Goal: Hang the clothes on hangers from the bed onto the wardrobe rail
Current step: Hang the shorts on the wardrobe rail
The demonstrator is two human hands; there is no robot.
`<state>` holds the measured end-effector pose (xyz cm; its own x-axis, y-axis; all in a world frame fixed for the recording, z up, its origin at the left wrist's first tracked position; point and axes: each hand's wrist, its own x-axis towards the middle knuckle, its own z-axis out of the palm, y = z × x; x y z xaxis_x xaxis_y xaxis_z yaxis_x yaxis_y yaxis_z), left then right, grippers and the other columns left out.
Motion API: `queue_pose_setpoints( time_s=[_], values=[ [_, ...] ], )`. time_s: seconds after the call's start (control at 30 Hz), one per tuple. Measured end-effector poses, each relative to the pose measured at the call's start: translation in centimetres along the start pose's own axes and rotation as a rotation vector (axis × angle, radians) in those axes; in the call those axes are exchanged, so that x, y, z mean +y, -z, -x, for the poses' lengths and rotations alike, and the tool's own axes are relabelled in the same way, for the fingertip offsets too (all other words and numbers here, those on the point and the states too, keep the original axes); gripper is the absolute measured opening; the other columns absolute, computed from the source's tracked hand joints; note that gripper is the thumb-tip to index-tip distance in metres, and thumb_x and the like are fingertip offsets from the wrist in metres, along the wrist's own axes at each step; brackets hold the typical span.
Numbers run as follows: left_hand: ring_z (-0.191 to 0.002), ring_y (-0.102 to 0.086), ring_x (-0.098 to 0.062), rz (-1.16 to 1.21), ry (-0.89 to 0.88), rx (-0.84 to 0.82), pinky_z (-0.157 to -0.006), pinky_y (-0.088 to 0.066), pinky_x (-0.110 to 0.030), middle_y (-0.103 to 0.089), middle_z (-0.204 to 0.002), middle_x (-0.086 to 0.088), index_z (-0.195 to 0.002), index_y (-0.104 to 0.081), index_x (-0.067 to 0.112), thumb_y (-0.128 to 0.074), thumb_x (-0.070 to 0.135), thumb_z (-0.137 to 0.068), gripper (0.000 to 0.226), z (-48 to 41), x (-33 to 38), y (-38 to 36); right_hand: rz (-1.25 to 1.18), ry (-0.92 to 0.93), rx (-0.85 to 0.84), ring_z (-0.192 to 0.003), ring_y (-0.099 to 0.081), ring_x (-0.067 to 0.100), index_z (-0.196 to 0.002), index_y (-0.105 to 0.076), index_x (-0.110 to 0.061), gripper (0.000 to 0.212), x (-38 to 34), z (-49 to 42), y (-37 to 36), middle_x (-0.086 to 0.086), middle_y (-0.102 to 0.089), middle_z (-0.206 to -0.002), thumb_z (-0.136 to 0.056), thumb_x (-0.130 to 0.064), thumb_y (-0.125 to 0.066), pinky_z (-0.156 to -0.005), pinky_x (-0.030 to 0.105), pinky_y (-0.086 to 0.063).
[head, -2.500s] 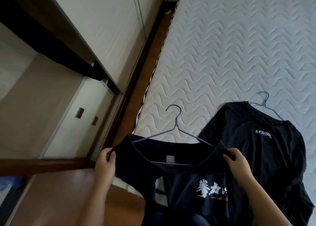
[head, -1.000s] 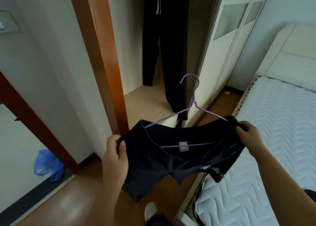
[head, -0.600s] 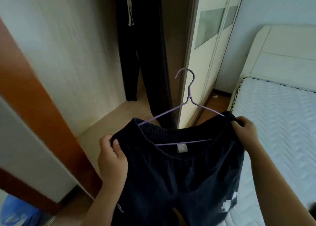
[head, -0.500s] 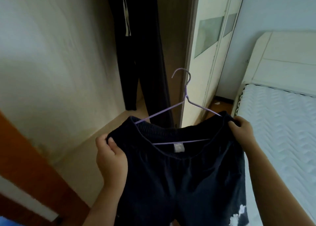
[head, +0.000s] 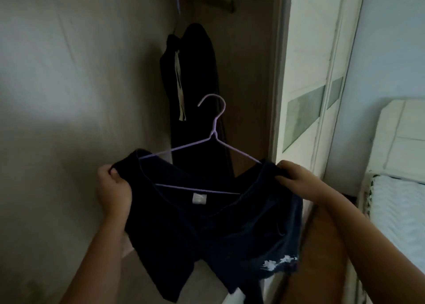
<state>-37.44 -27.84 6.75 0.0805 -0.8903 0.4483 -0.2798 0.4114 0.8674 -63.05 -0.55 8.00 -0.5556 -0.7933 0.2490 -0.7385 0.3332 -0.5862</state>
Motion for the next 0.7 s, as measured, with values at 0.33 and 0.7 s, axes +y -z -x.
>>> queue_pose_setpoints(
  time_s=[0.33,0.7],
  values=[
    [-0.1,-0.055,-0.043,-0.033,-0.048,0.042,-0.084,-0.042,-0.045,-0.057,-0.108,-0.031,-0.109,-0.051,-0.002,-0.038,0.01,-0.094,0.023,-10.2,2.5,1.5,-0.581,0.159,-0.052,-0.058,-0.057,0.003,-0.07,-0.055,-0.011,0.017,-6.8,-8.5,1.2,-0.005,-0.058,-0.063,-0.087,-0.007,-0.057,-0.056,0.017,-0.044],
    [-0.106,-0.057,-0.032,-0.176,-0.337,-0.019,-0.089,-0.042,-0.036,-0.059,-0.115,-0.017,-0.115,-0.057,0.004,-0.052,0.012,-0.088,0.028,-10.5,6.0,6.7,-0.93,0.079,0.0,-0.072,-0.063,0.025,-0.08,-0.06,-0.005,0.012,-19.1,-12.6,2.1,0.013,-0.065,-0.08,-0.09,-0.009,-0.054,-0.063,0.034,-0.051]
  ],
)
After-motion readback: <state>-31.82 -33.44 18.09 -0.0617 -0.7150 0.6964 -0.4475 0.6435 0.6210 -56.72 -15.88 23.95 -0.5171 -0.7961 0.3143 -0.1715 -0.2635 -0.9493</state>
